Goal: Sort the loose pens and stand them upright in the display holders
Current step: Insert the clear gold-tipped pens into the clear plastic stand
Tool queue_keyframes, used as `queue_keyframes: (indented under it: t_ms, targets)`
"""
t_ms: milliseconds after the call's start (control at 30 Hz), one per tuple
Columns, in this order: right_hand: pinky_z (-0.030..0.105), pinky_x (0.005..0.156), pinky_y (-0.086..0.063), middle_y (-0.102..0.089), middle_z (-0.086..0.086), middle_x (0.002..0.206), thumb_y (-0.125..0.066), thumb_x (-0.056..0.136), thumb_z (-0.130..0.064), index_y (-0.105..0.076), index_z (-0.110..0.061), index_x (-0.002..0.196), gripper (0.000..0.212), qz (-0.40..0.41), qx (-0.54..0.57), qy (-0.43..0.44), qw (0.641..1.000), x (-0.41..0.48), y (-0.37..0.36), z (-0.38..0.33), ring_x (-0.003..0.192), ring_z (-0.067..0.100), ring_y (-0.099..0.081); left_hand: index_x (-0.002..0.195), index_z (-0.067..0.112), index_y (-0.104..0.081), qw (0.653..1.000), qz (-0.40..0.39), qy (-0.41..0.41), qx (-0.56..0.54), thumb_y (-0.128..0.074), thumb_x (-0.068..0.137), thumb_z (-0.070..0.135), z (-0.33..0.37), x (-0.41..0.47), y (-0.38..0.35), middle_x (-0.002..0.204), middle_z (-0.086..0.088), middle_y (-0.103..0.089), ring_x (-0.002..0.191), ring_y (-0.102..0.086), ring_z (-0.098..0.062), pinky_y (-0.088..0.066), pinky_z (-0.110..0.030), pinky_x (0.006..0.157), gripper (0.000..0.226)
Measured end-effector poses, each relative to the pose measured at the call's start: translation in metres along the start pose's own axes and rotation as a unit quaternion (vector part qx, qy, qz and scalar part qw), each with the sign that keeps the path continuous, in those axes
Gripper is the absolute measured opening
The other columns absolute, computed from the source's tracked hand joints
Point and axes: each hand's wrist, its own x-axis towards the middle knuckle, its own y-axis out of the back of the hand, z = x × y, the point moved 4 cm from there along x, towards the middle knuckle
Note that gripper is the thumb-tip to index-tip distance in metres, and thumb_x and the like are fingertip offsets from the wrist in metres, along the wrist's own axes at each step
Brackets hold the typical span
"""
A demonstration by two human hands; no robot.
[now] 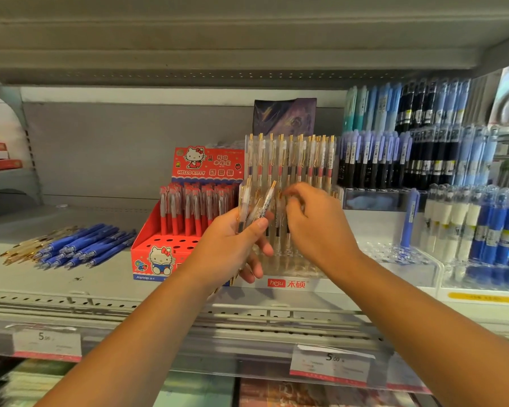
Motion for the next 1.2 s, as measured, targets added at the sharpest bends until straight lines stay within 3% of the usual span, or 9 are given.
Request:
queue_keyframes:
  t_ms: [67,167,300,400,533,633,900,1033,1200]
  targets:
    - [0.035,0.079,-0.055,-0.064,-0.005,0.111,-0.042,0.100,-0.018,-0.062,-0.020,0.119,0.027,-0.019,0.111,-0.050,0.992,-0.003,-0.001,-0.003,0.097,0.012,-0.061,0.113,0.031,-0.063,1.000,-0.001,-0.002,-0.004,-0.051,0.101,0.031,0.000,0.000,0.000,0.075,-0.007,-0.070,0.050,-0.060,-0.026,-0.052,-0.031,0.044,0.016]
    - [0.026,0.068,-0.057,-0.069,-0.007,0.102,-0.051,0.097,-0.009,-0.065,-0.021,0.111,0.023,-0.087,0.287,-0.123,0.946,-0.004,-0.006,-0.009,0.090,0.007,-0.067,0.108,0.032,-0.065,1.000,-0.004,-0.007,-0.022,-0.051,0.102,0.030,0.000,0.000,0.000,0.074,-0.009,-0.069,0.050,-0.060,-0.029,-0.051,-0.031,0.044,0.016]
    - [0.022,0.077,-0.053,-0.074,-0.005,0.090,-0.067,0.091,-0.012,-0.068,-0.020,0.104,0.015,-0.096,0.325,-0.129,0.932,0.000,-0.005,-0.008,0.083,0.002,-0.070,0.108,0.032,-0.066,0.999,-0.012,-0.016,-0.036,-0.050,0.101,0.032,0.000,-0.001,0.001,0.075,-0.011,-0.069,0.044,-0.056,-0.025,-0.047,-0.028,0.042,0.017]
    - [0.029,0.082,-0.056,-0.076,-0.003,0.086,-0.071,0.088,-0.015,-0.068,-0.018,0.099,0.012,-0.076,0.347,-0.135,0.925,0.000,-0.004,-0.005,0.084,0.007,-0.072,0.113,0.028,-0.063,0.999,-0.020,-0.011,-0.040,-0.050,0.099,0.037,0.001,-0.001,0.000,0.076,-0.013,-0.069,0.045,-0.056,-0.025,-0.048,-0.030,0.043,0.021]
    - [0.027,0.068,-0.059,-0.076,0.002,0.082,-0.066,0.091,-0.008,-0.063,-0.012,0.106,0.015,-0.023,0.386,-0.123,0.914,0.003,0.004,-0.003,0.077,0.016,-0.074,0.106,0.027,-0.066,0.999,0.000,0.000,-0.051,-0.051,0.099,0.038,0.000,-0.002,0.002,0.073,-0.011,-0.066,0.047,-0.058,-0.024,-0.048,-0.028,0.041,0.019]
    - [0.025,0.059,-0.058,-0.075,0.004,0.084,-0.063,0.094,-0.007,-0.064,-0.019,0.109,0.019,-0.023,0.360,-0.092,0.928,0.005,0.007,-0.006,0.075,0.012,-0.074,0.100,0.031,-0.068,1.000,0.029,-0.009,-0.001,-0.047,0.103,0.034,-0.001,-0.001,0.004,0.062,-0.001,-0.058,0.040,-0.044,-0.015,-0.035,-0.023,0.037,0.021]
    - [0.022,0.060,-0.059,-0.067,-0.004,0.097,-0.059,0.096,-0.009,-0.063,-0.022,0.110,0.020,0.077,0.288,-0.080,0.951,0.017,0.019,0.012,0.080,0.014,-0.072,0.097,0.028,-0.066,0.999,0.049,0.000,-0.019,-0.046,0.103,0.032,-0.002,0.000,0.008,0.062,-0.001,-0.052,0.040,-0.036,-0.014,-0.030,-0.022,0.037,0.022]
    - [0.033,0.065,-0.062,-0.066,-0.008,0.093,-0.060,0.095,-0.011,-0.062,-0.025,0.109,0.020,0.109,0.230,-0.064,0.965,0.020,0.022,0.022,0.082,0.009,-0.067,0.101,0.019,-0.064,0.997,0.038,-0.001,-0.072,-0.039,0.105,0.030,0.000,0.000,0.008,0.062,-0.004,-0.051,0.038,-0.032,-0.015,-0.027,-0.017,0.037,0.028]
    - [0.041,0.074,-0.061,-0.064,-0.009,0.096,-0.061,0.095,-0.013,-0.061,-0.025,0.108,0.018,0.062,0.190,-0.069,0.977,0.017,0.010,0.028,0.085,0.015,-0.068,0.103,0.017,-0.064,0.996,0.057,0.018,-0.064,-0.036,0.106,0.024,0.001,-0.001,0.006,0.061,-0.004,-0.052,0.039,-0.035,-0.015,-0.027,-0.020,0.038,0.029]
